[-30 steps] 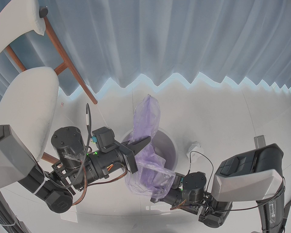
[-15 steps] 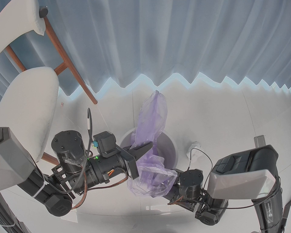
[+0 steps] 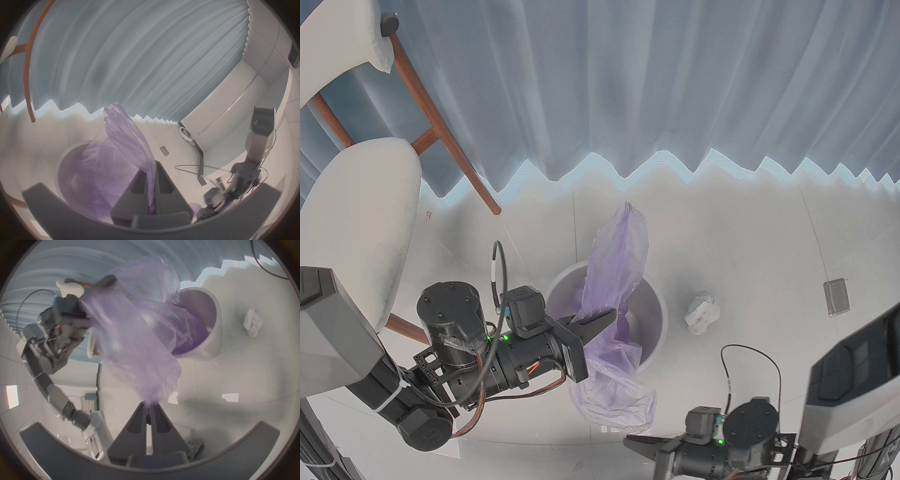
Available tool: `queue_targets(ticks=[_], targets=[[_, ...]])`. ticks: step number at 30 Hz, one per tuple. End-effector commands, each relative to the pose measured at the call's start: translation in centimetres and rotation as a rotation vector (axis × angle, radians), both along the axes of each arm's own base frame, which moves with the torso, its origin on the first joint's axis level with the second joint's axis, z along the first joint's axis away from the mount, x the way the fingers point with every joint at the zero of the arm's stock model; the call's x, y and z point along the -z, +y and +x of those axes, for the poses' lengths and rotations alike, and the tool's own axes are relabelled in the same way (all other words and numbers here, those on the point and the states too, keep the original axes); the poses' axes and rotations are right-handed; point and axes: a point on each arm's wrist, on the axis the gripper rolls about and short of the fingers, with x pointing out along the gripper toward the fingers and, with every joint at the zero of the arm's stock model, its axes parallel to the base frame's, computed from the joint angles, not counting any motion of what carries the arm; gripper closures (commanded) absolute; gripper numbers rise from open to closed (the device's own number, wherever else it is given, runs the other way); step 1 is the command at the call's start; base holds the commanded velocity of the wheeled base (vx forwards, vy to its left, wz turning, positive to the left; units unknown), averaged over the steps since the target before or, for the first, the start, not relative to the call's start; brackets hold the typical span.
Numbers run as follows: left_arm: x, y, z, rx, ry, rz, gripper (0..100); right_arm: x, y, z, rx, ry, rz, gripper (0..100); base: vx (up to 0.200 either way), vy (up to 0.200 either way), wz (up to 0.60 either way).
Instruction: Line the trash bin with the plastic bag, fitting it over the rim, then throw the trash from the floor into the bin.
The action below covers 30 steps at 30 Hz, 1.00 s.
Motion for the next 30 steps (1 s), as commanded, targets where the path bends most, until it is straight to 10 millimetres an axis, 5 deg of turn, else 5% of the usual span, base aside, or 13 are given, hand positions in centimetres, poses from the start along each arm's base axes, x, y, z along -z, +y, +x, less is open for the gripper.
queue_targets(ticks=[1, 10, 22, 23, 30], targets=[[1.4, 0.1, -0.2, -0.013, 0.02, 0.053, 100, -4.3, -3.0, -4.7, -0.092, -0.036, 0.08, 100, 0.0, 0.0, 0.0], [2.8, 0.4, -2.0, 0.023, -0.055, 0.197, 100, -10.0, -5.5, -3.6, 0.05, -0.218, 0.306, 100, 0.0, 0.0, 0.0], [3.5, -0.1, -2.6, 0.119, -0.258, 0.249, 100, -15.4, -4.5, 5.0, 0.305, -0.284, 0.295, 100, 0.0, 0.0, 0.0], [3.5, -0.1, -2.8, 0.126, -0.268, 0.255, 100, -15.9, -4.5, 5.6, 0.322, -0.272, 0.277, 0, 0.0, 0.0, 0.0], [2.9, 0.0, -3.2, 0.128, -0.288, 0.249, 100, -19.4, -4.3, 6.5, 0.343, -0.188, 0.216, 0, 0.0, 0.0, 0.0]])
